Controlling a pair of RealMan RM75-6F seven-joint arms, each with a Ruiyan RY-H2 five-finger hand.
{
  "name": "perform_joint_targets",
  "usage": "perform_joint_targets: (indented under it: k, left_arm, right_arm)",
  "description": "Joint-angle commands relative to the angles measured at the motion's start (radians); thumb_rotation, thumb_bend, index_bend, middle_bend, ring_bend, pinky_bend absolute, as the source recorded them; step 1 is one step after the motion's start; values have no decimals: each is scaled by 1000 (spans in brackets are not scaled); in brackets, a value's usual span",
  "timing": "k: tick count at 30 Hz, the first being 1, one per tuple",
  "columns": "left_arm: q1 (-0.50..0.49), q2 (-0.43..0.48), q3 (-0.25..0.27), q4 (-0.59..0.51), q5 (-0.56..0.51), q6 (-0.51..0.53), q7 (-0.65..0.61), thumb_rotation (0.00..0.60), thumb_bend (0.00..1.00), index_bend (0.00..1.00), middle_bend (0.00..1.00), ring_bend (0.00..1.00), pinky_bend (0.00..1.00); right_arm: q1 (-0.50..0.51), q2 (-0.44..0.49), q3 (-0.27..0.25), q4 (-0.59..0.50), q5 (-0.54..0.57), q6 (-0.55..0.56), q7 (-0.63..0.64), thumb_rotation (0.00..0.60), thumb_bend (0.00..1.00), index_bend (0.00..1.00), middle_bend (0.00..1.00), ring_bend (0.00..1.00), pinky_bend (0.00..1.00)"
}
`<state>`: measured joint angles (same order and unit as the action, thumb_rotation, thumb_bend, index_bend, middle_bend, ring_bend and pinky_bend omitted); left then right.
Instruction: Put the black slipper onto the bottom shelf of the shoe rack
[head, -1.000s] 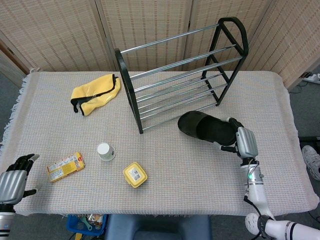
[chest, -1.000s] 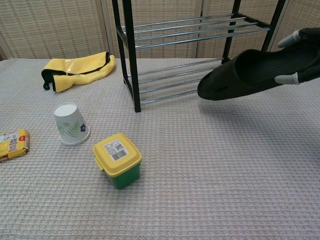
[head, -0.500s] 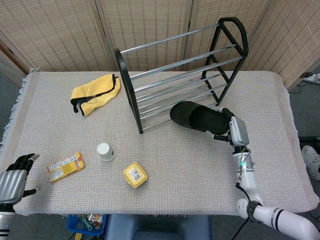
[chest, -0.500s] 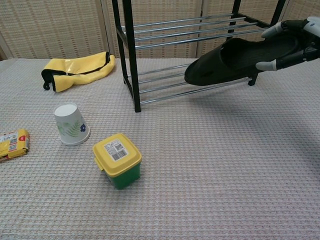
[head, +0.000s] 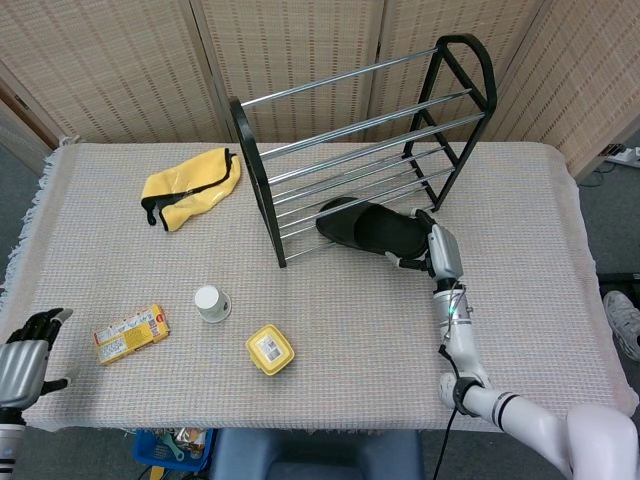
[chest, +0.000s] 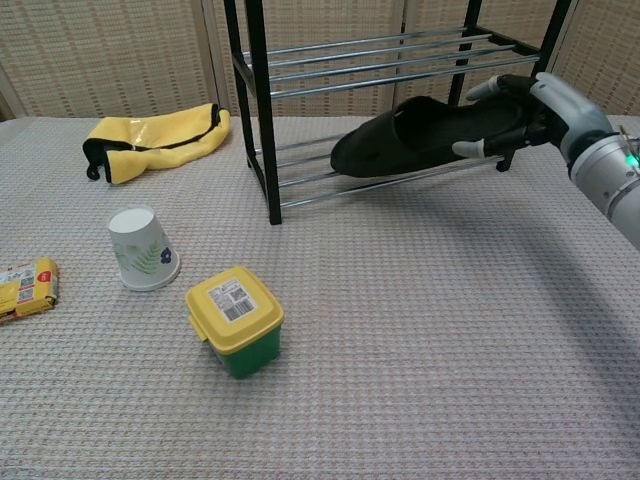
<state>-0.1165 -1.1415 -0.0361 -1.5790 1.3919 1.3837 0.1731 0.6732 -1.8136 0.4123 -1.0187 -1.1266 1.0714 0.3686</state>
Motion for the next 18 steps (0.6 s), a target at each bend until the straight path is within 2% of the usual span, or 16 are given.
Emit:
perform_joint_targets:
  k: [1,18]
  left_arm:
    - [-2,2,-1,-3,-1,-3,2,600,200,168,164,152,319]
    - [-17,2,-5,-1,-21,-31,7,600,200,168,164,152,318]
  right_arm:
    - [40,-59,16,100,-3,-32,52,600,326,264,473,311,393]
    - [170,-169,88,454,35,-190,220,600,325,265,459,311,393]
